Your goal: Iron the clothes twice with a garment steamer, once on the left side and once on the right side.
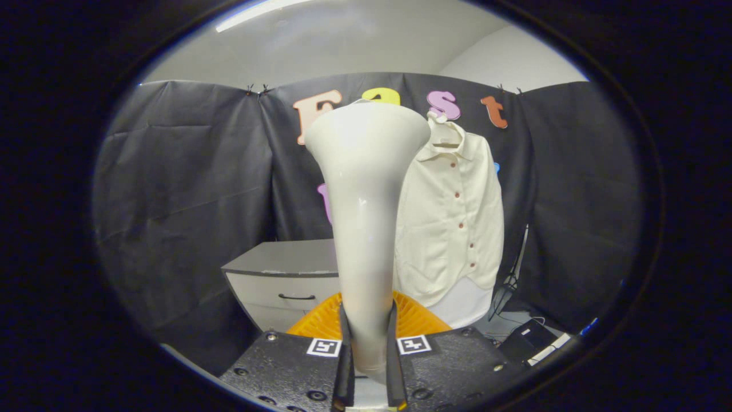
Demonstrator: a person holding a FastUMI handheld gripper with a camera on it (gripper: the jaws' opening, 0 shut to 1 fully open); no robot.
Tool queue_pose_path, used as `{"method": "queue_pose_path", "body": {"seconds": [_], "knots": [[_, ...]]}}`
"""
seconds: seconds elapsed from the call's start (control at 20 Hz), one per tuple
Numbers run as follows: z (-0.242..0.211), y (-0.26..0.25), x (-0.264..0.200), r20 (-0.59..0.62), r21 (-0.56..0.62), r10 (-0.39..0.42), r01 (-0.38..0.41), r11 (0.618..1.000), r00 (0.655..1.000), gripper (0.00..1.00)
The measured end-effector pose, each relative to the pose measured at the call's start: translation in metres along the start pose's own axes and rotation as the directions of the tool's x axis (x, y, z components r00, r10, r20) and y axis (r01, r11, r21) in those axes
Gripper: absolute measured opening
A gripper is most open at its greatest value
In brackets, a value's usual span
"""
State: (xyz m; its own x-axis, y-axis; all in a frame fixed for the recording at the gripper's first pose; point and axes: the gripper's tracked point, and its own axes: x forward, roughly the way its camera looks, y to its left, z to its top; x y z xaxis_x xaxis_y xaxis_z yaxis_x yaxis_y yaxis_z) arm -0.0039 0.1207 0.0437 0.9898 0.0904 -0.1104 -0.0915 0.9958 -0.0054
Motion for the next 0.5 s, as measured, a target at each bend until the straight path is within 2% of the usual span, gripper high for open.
{"method": "queue_pose_path", "body": {"seconds": [0.2, 0.5], "knots": [[-0.025, 0.007, -0.007, -0.023, 0.019, -0.002, 0.003, 1.000, 1.000, 0.22], [-0.012, -0.006, -0.011, 0.015, 0.017, -0.020, 0.020, 1.000, 1.000, 0.21]]}}
